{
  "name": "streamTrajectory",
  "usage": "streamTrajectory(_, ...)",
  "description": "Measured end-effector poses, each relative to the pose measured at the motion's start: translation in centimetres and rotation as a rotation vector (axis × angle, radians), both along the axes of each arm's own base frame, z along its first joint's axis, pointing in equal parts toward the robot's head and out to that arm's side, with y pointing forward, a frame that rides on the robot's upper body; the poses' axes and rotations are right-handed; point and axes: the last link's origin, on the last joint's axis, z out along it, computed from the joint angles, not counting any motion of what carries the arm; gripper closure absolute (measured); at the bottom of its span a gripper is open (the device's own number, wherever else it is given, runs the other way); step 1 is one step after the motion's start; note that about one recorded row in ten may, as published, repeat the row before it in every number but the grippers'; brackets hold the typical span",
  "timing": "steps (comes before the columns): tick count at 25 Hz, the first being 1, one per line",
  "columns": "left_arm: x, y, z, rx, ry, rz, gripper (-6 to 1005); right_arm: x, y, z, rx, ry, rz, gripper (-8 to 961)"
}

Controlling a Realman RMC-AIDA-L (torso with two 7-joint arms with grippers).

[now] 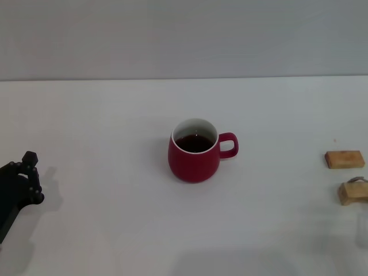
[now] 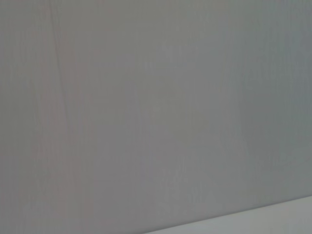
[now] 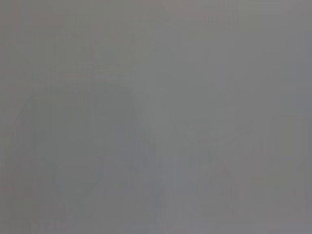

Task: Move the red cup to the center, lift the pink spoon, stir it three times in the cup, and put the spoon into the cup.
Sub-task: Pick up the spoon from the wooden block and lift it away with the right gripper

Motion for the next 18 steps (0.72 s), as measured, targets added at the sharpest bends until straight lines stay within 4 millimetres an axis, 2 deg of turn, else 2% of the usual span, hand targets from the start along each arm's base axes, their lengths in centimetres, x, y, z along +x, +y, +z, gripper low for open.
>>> streamTrajectory(12, 0.1, 0.0, 0.0, 0.003, -0.001, -0.004, 1001, -1.5, 0.8, 1.3, 0.077, 0.018, 0.11, 913)
streamTrajectory(18, 0.1, 0.0, 0.0, 0.002, -0.002, -0.004, 1001, -3.4, 2.9, 1.3, 0.084, 0.037, 0.21, 914)
